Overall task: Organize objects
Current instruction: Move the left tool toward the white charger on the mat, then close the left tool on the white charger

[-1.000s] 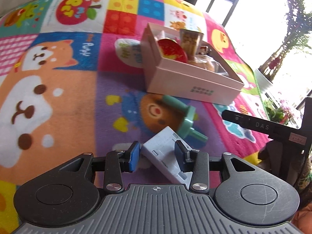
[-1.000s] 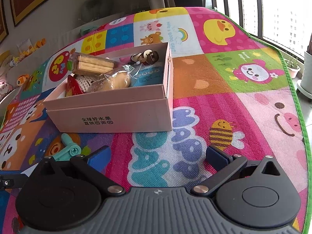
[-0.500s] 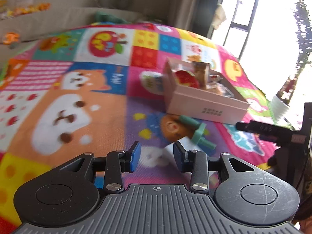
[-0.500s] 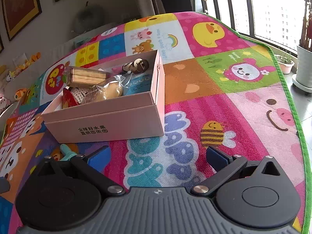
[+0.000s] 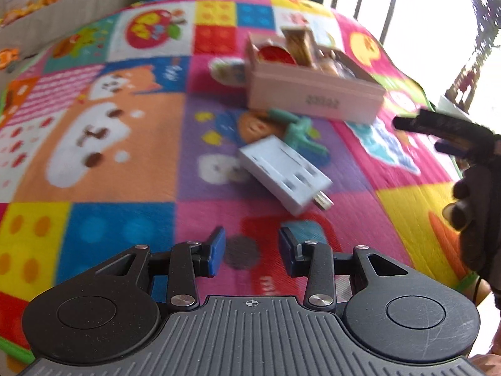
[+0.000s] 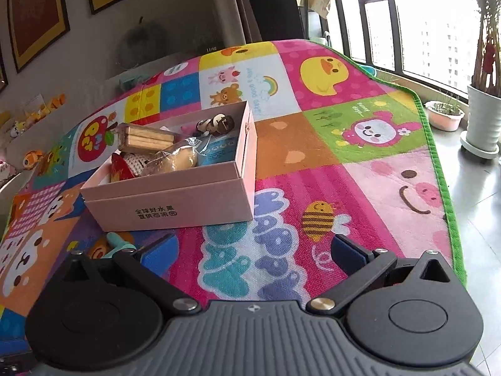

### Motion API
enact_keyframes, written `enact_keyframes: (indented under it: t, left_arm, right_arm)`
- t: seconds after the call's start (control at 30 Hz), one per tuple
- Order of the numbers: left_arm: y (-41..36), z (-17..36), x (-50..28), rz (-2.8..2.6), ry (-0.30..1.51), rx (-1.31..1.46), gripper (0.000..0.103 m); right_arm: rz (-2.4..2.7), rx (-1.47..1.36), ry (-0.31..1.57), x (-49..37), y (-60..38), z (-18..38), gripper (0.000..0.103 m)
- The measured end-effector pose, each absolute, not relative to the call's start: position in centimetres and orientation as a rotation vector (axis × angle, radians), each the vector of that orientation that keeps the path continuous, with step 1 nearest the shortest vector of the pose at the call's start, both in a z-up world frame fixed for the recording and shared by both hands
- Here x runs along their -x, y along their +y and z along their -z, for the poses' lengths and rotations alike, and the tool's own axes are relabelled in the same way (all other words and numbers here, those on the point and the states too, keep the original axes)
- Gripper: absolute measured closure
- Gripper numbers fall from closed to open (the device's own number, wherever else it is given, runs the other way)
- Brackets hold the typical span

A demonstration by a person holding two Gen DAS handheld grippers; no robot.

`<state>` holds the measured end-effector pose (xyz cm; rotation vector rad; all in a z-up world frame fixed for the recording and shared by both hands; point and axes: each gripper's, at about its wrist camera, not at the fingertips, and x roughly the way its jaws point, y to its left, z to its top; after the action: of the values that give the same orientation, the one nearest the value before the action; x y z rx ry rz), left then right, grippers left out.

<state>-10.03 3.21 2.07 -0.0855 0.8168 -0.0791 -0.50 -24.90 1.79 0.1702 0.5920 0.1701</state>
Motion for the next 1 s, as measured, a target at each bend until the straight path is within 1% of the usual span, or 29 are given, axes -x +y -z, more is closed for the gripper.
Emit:
enact_keyframes:
  t: [0.03, 0.07, 0.1, 0.17, 0.23, 0.3, 0.37, 0.4, 0.5, 0.6, 0.67, 0.77, 0.93, 1.0]
  left_arm:
    - [2.8, -2.0, 9.9, 0.085, 0.816, 0.071, 0.055]
    - [2.5, -1.9, 9.8, 0.091, 0.814, 0.069, 0.049]
    - [2.4, -1.9, 9.7, 0.098, 0.815, 0.078, 0.045]
    - [2.2, -1.7, 9.5, 0.112, 0.815, 0.089, 0.033]
    - [1.7, -1.7, 9.4, 0.117, 0.821, 0.072, 0.028]
    - [1.3, -1.7, 9.1, 0.125, 0.827, 0.059, 0.021]
    - [1.0, -1.5, 8.7, 0.151, 0.835, 0.066, 0.005]
    - [0.7, -1.4, 8.5, 0.157, 0.838, 0.064, 0.003]
    - [0.2, -1.4, 7.9, 0.149, 0.829, 0.073, 0.002]
    - [1.1, -2.3, 7.4, 0.153, 0.794, 0.223, 0.002]
    - [1.0, -3.0, 6.6, 0.127, 0.777, 0.254, 0.002]
    - [0.0, -3.3, 4.5, 0.074, 0.772, 0.173, 0.002]
    - [-0.6, -2.0, 2.7, 0.03, 0.79, 0.076, 0.002]
    - [-0.3, -1.7, 2.9, 0.036, 0.791, 0.068, 0.006]
  right_arm:
    - [-0.152, -0.164, 0.569, 1.0, -25.3, -1.8, 0.0]
    - [-0.128, -0.159, 0.546, 1.3, -25.7, -1.8, 0.0]
    - [-0.108, -0.163, 0.53, 1.4, -26.1, -1.6, 0.0]
    - [-0.083, -0.21, 0.521, 1.2, -26.8, -1.3, 0.0]
    - [-0.075, -0.24, 0.51, 1.1, -27.2, -1.0, 0.0]
    - [-0.078, -0.247, 0.504, 1.1, -27.4, -1.0, 0.0]
    - [-0.089, -0.264, 0.515, 1.0, -27.7, -0.9, 0.0]
    - [-0.091, -0.273, 0.525, 0.8, -27.8, -0.8, 0.0]
    - [-0.09, -0.3, 0.548, 0.5, -28.1, -0.5, 0.0]
    - [-0.091, -0.308, 0.554, 0.4, -28.2, -0.4, 0.0]
    - [-0.092, -0.3, 0.556, 0.4, -28.0, -0.3, 0.0]
    - [-0.092, -0.295, 0.556, 0.4, -27.9, -0.4, 0.0]
    - [-0.094, -0.292, 0.559, 0.4, -27.9, -0.3, 0.0]
    - [-0.097, -0.287, 0.563, 0.4, -27.8, -0.3, 0.0]
